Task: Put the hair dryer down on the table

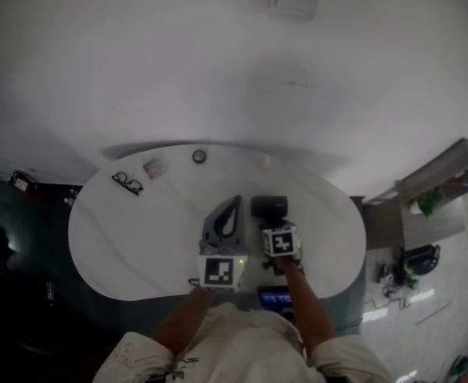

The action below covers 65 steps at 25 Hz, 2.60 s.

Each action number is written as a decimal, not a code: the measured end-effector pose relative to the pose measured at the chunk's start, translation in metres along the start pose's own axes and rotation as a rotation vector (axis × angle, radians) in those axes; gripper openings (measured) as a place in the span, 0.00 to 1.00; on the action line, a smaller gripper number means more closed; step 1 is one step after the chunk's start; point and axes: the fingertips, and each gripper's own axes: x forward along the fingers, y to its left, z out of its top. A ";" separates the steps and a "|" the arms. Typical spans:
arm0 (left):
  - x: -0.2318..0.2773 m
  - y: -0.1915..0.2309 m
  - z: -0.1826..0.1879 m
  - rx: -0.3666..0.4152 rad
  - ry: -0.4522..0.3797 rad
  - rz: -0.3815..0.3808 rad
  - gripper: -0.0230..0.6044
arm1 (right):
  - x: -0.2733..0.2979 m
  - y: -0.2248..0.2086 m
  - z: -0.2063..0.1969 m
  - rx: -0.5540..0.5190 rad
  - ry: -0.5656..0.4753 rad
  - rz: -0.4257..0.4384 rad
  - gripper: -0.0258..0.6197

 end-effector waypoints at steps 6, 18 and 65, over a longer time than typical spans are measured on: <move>-0.003 0.000 -0.002 -0.004 0.003 -0.004 0.03 | -0.002 0.010 -0.018 0.027 0.097 0.021 0.47; -0.003 0.001 -0.005 0.008 0.021 -0.003 0.03 | 0.002 0.015 -0.001 -0.010 0.015 0.046 0.54; -0.007 0.000 0.027 0.030 -0.055 -0.008 0.03 | -0.260 0.019 0.152 -0.151 -0.919 -0.199 0.80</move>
